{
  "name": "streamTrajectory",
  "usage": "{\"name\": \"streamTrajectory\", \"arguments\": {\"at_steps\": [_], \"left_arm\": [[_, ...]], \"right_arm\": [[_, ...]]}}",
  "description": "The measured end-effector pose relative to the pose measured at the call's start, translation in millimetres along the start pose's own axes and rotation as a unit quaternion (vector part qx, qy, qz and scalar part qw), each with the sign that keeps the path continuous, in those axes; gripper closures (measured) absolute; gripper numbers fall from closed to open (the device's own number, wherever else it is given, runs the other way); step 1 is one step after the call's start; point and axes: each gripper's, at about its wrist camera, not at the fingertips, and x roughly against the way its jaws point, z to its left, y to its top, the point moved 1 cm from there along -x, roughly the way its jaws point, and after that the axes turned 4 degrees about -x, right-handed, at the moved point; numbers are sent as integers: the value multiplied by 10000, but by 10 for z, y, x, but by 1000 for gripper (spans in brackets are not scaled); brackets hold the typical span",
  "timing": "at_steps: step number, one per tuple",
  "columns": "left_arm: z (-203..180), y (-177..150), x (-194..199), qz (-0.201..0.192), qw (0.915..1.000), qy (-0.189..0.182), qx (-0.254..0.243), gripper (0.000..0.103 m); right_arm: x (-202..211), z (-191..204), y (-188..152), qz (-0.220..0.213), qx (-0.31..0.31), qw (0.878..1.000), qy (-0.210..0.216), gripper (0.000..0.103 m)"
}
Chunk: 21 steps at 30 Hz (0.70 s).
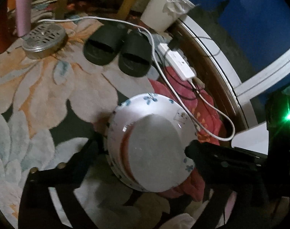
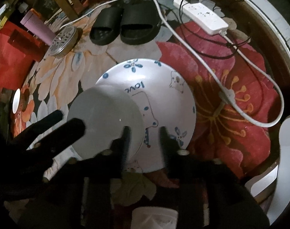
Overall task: Organize plates and bowls
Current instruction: 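Lower the white bowl into the stacked bowl and open both grippers, then withdraw both grippers back toward the last white bowl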
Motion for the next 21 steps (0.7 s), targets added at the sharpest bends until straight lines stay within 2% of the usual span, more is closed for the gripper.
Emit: {"name": "streamTrajectory", "arguments": {"at_steps": [2,5,10,21], "left_arm": [[56,17,46,-90,9998,174,35,1],[147,32,98,-169,9990,417,43,1],[279,15,161,-192,9978,621,105,1],[638,-76,348,-209,9953,901,300,1]], "right_arm": [[2,-6,11,-37,-49,10000,-10,29],[-16,-17,22,-17,-72,10000,-62,11],[-42,58,3,0,-28,10000,-88,4],[-82,343,-38,-96,148,9998,-40,4]]}}
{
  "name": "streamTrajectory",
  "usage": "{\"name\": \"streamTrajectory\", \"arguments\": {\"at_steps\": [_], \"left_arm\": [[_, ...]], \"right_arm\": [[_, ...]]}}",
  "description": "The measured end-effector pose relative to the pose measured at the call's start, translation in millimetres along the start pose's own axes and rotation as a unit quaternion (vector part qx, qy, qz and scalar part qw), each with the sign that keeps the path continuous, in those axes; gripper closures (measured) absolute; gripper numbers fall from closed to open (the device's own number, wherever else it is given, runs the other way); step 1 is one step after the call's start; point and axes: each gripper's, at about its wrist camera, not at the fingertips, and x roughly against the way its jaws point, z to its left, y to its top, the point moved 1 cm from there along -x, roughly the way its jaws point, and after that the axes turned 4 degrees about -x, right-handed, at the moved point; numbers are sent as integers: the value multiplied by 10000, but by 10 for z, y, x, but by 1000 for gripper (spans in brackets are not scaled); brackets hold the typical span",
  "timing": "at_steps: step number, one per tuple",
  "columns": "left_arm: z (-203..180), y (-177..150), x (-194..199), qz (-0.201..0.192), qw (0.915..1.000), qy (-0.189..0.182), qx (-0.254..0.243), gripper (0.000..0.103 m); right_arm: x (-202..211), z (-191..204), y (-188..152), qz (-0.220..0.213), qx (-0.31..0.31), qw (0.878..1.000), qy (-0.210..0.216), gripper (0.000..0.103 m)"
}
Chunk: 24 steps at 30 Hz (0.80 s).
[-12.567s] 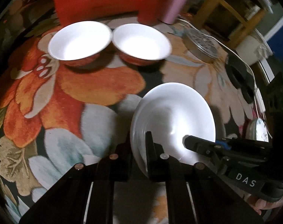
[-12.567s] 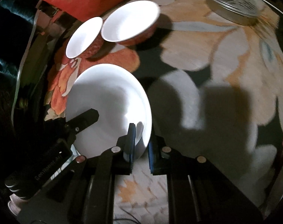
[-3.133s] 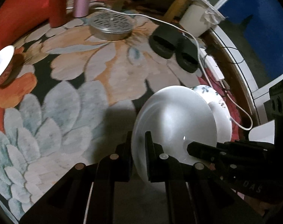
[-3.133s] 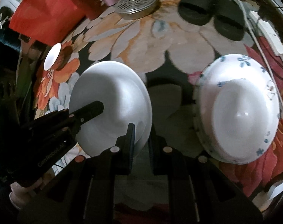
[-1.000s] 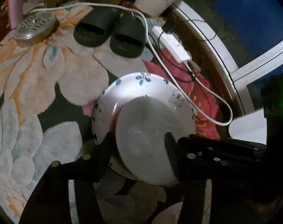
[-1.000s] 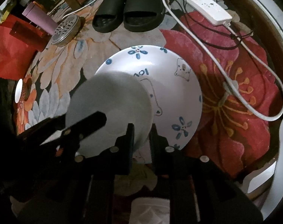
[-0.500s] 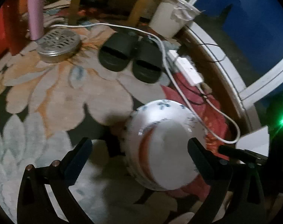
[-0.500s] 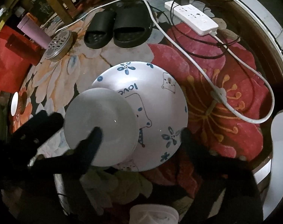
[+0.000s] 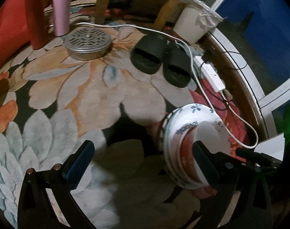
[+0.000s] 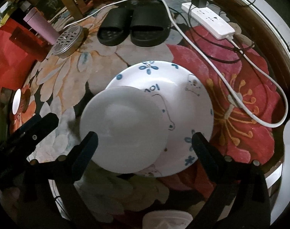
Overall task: Organize plates and bowls
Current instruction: 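Withdraw both grippers back toward the last white bowl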
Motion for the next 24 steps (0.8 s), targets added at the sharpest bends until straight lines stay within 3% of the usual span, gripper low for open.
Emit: {"name": "streamTrajectory", "arguments": {"at_steps": [12,24], "left_arm": [[546,-153,147,71,9991,322,279,1],[1055,-275,348,83,9961,672,559,1]], "right_arm": [[4,524,3,-304,541,9980,75,4],[-59,1007,-82,-312,851,9954,310,4]]}}
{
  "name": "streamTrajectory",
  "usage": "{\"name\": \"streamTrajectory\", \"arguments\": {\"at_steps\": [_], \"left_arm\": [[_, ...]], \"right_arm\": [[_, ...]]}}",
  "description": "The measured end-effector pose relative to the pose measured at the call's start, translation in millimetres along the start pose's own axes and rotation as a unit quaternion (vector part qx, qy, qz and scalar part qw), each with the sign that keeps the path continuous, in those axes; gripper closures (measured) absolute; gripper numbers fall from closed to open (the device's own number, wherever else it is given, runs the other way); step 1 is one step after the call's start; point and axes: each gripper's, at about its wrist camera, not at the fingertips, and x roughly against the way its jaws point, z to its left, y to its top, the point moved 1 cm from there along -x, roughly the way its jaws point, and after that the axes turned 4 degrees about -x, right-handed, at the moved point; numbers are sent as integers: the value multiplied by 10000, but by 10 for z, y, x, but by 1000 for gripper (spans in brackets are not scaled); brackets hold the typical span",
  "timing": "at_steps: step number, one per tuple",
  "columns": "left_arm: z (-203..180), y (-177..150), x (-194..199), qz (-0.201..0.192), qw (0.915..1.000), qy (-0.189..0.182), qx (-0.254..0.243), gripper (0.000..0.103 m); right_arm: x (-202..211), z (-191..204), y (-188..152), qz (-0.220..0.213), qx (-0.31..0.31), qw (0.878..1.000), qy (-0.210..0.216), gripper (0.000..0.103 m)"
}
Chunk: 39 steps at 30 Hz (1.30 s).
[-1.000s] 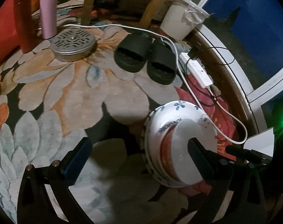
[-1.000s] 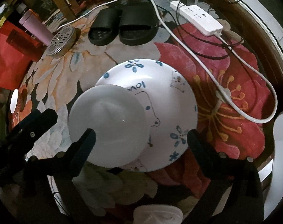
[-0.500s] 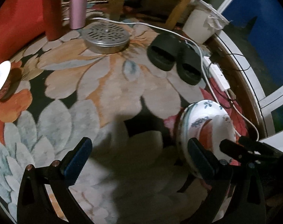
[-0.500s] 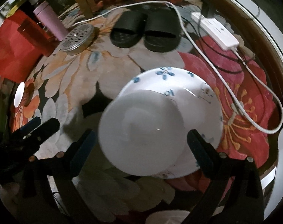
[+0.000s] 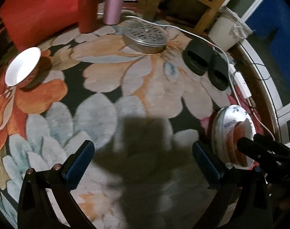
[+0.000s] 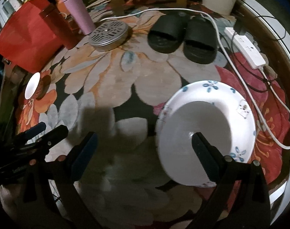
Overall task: Organize plates and bowls
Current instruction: 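Withdraw both grippers back toward the last white bowl, then grasp the rim of the last white bowl with both grippers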
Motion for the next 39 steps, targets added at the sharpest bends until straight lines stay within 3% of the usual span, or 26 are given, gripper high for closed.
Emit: {"name": "streamTrajectory", "arguments": {"at_steps": [11,16,21,28,34,39], "left_arm": [[681,-68,115,-32,9983,377,447,1],[988,-103,146,-53,9962,516,698,1],[1394,-150,182,-51,9920,730,1027,1],[1984,-204,323,-144,9826,1005,1556,1],[2498,-280,503,-272,9710,1285,1998,1],[2818,-412,636,-337,9623,1376,2321,1]], "right_arm": [[-138,538,-49,116,423,9987,253,4],[-286,896,-82,368,732,9956,453,4],[-496,1337,-28,710,980,9892,828,4],[-782,2007,79,869,1227,9806,1254,4],[-1198,2537,298,1112,707,9751,1783,5],[-1416,2967,549,965,404,9759,1915,9]]}}
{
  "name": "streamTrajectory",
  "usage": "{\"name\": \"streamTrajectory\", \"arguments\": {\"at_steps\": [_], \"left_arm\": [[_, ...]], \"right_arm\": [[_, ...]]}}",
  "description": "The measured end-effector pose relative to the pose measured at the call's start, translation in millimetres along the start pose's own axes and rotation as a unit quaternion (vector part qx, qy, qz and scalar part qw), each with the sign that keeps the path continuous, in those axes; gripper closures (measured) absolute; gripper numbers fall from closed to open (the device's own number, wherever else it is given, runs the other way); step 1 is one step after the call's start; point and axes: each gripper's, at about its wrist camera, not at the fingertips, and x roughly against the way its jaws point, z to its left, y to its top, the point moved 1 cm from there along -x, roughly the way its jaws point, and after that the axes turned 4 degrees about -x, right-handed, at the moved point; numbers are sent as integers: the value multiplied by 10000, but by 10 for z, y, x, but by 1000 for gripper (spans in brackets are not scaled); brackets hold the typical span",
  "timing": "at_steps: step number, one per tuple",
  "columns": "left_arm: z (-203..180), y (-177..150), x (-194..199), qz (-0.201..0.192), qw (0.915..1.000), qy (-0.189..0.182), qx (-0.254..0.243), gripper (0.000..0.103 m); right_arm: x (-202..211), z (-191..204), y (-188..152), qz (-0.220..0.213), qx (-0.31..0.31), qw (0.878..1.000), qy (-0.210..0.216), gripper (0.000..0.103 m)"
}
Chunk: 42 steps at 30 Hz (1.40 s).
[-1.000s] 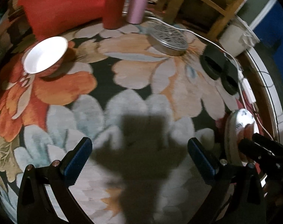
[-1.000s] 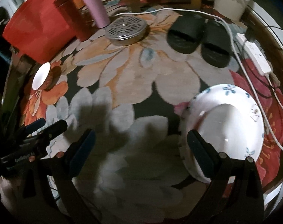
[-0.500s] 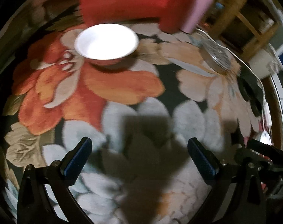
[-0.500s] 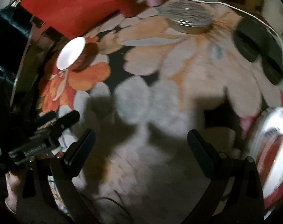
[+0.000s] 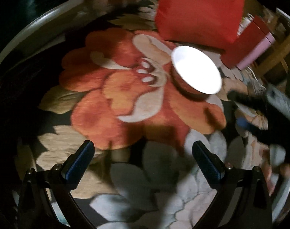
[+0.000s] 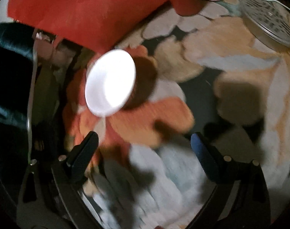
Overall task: Organize plates and bowls
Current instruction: 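Grasp the rim of the last white bowl with both grippers, then lift the last white bowl and carry it over the stack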
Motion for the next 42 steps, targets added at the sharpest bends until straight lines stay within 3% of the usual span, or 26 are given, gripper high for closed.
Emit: {"name": "streamTrajectory", "arguments": {"at_steps": [3,6,8,11,16,22,26,29,30,35,38,40,42], "left_arm": [[148,-39,-5,43,10000,25,84,1],[241,-84,-3,77,9999,20,132,1],[273,-104,11,75,9999,21,133,1],[336,-115,26,75,9999,34,131,1],[418,-125,42,88,9998,19,163,1],[297,-178,-52,217,9996,-195,-32,1],[119,-301,-186,468,9979,-365,-247,2],[-26,-414,-292,647,9959,-436,-465,8],[-53,-432,-315,691,9954,-443,-500,16],[-124,-464,-365,675,9952,-513,-492,31],[-138,-416,-383,641,9948,-618,-494,59],[-165,-398,-400,695,9934,-764,-491,86],[-230,-408,-378,672,9931,-758,-596,93]], "right_arm": [[-182,197,177,-77,22,9999,-136,16],[-360,301,283,11,-24,9994,-349,35],[-524,303,332,231,-178,9988,-384,66],[-602,229,339,314,-369,9979,-437,89],[-531,81,174,622,-200,9978,126,90],[-442,-38,-293,1648,554,9821,728,92],[-321,16,-642,2062,1584,9633,666,92],[-214,41,-774,1953,1952,9598,499,89],[-181,48,-799,1870,1965,9615,432,89],[-64,24,-933,1451,1898,9709,139,88],[-88,24,-958,1265,1835,9748,10,88],[-142,32,-953,1259,1795,9756,-91,88],[-146,61,-979,1217,1853,9748,-233,91]]}}
